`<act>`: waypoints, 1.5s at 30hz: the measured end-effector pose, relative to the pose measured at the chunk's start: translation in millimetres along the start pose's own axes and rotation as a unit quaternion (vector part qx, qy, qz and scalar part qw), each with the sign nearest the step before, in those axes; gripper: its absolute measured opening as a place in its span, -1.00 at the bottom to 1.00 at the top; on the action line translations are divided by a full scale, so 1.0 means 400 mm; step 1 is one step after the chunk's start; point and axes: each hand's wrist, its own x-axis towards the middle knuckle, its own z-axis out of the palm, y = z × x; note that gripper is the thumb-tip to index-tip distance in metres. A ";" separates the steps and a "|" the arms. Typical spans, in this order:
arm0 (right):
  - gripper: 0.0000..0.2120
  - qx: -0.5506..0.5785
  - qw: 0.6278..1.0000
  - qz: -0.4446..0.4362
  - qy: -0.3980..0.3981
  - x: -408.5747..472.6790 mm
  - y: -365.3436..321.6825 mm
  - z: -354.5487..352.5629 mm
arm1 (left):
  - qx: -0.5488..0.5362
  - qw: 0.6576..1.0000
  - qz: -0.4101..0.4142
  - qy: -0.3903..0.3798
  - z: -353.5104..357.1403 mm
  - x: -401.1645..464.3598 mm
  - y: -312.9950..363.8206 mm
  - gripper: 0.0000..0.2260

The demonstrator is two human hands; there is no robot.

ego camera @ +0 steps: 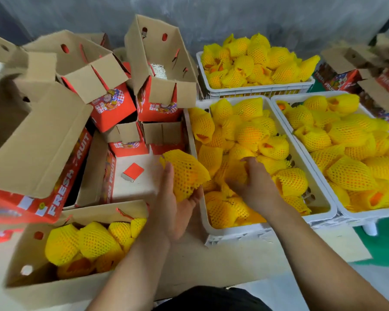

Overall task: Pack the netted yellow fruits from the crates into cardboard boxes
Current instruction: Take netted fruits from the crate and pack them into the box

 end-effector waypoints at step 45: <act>-0.38 0.280 0.934 0.134 -0.178 -0.286 -0.589 0.546 | 0.705 0.683 -0.174 0.081 -0.624 -0.146 0.501 -0.68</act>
